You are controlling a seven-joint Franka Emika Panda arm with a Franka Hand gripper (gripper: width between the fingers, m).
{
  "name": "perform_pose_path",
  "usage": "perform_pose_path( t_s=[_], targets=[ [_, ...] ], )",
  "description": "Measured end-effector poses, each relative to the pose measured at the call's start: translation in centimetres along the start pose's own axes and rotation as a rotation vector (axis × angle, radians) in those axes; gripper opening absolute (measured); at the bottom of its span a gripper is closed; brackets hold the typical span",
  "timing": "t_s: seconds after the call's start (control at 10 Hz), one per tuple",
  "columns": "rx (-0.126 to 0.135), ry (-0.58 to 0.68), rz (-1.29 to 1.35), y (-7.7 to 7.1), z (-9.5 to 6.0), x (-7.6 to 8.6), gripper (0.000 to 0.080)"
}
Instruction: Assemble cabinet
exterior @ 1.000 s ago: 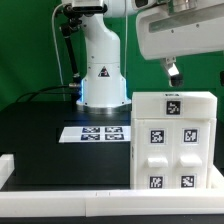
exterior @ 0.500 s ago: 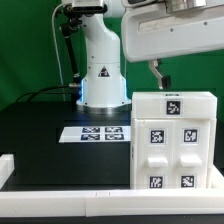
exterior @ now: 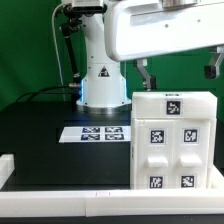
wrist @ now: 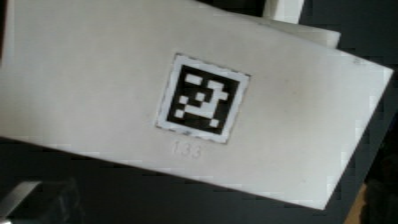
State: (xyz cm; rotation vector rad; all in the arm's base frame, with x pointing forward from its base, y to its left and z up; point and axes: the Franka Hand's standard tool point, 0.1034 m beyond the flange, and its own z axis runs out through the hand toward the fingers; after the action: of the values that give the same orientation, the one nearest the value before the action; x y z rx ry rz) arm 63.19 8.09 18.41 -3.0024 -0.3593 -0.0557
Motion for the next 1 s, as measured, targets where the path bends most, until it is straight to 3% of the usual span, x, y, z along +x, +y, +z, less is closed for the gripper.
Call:
perform_pose_path(
  t_s=[0.3, 0.6, 0.7, 1.0],
  targets=[
    [-0.005, 0.003, -0.202, 0.3, 0.0, 0.0, 0.0797],
    [-0.05, 0.047, -0.623, 0.3, 0.2, -0.4, 0.0797],
    [-0.05, 0.042, -0.692, 0.1, 0.4, -0.6, 0.0797],
    [-0.085, -0.012, -1.008, -0.1, 1.0, -1.1, 0.0797]
  ],
)
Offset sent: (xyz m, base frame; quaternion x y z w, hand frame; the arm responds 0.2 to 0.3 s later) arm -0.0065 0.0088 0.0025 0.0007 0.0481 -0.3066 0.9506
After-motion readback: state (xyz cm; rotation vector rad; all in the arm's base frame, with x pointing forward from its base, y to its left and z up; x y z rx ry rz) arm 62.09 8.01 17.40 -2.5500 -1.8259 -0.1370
